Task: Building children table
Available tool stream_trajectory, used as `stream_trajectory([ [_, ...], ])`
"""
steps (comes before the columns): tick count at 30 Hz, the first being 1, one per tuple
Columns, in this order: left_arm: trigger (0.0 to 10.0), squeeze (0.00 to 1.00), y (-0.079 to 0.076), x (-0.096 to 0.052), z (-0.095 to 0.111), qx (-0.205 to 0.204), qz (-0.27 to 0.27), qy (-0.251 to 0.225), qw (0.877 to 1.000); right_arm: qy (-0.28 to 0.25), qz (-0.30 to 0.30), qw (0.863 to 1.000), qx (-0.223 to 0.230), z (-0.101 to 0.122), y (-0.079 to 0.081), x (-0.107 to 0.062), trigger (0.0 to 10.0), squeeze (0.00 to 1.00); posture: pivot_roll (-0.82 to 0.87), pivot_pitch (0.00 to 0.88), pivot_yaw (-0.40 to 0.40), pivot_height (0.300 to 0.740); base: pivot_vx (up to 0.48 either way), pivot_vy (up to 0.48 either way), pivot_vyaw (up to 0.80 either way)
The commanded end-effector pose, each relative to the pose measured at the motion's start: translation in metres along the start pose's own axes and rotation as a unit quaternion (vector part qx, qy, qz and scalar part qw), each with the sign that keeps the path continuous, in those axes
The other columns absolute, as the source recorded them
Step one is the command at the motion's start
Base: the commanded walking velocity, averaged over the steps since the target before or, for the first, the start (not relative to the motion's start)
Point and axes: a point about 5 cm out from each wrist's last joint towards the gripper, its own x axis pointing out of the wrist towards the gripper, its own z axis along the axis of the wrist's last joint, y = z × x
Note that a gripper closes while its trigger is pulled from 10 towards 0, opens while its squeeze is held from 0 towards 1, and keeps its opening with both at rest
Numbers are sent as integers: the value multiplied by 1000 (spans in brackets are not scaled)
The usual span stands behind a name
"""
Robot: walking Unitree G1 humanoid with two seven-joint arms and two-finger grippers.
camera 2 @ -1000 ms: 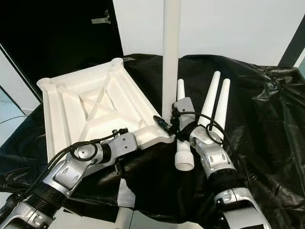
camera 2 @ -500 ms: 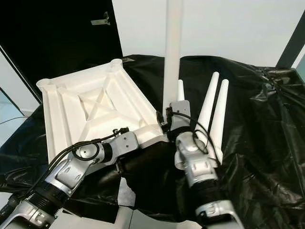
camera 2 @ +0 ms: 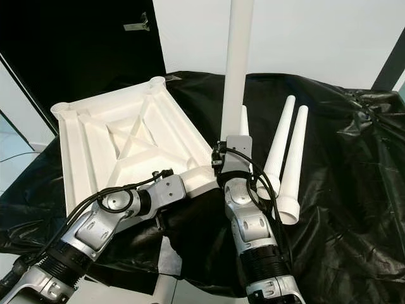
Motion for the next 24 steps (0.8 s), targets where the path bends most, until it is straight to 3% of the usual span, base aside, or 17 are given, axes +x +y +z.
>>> stream_trajectory([
  [1, 10000, 0, 1, -3, -3, 22, 8, 12, 1000, 24, -34, 999, 5, -10, -18, -1, 10000, 1000, 26, 0, 34, 740, 0, 0, 0],
  [6, 10000, 0, 1, -3, -3, 17, 9, 11, 1000, 1, 15, 1000, 14, -2, -17, -3, 10000, 1000, 13, 0, 33, 740, 0, 0, 0],
  [9, 10000, 0, 0, -2, -2, 18, 8, 10, 1000, -19, 95, 995, -6, 2, -29, -5, 10000, 1000, 11, 0, 35, 740, 0, 0, 0],
  [11, 10000, 0, 1, -2, -2, 18, 8, 9, 1000, -23, 116, 993, -12, 3, -32, -5, 10000, 1000, 11, 0, 35, 740, 0, 0, 0],
  [12, 10000, 0, 1, -2, -2, 17, 9, 9, 1000, -24, 145, 989, -18, 3, -35, -4, 10000, 0, 4, 0, 43, 740, 0, 0, 0],
  [15, 10000, 0, 3, -3, -4, 18, 8, 10, 1000, -27, 215, 975, -43, 1, -37, 1, 10000, 0, -5, 0, 54, 740, 0, 0, 0],
  [18, 10000, 0, 3, -3, -4, 18, 8, 10, 1000, -22, 226, 973, -46, 0, -37, 2, 10000, 0, -5, 0, 54, 740, 0, 0, 0],
  [21, 10000, 0, 7, -3, -3, 21, 10, 10, 1000, -9, 276, 959, -62, -4, -31, 10, 10000, 0, -2, 0, 56, 740, 0, 0, 0],
  [22, 10000, 0, 8, -3, -2, 23, 10, 9, 1000, -5, 288, 955, -73, -6, -29, 12, 4980, 0, -2, 0, 59, 740, 0, 0, 0],
  [23, 10000, 0, 8, -3, -2, 23, 10, 9, 1000, -5, 288, 955, -73, -6, -29, 12, 4980, 0, -2, 0, 59, 740, 0, 0, 0],
  [24, 10000, 0, 9, -3, -2, 24, 10, 9, 1000, 4, 309, 947, -84, -9, -27, 15, 0, 0, 3, 0, 62, 740, 0, 0, 0],
])
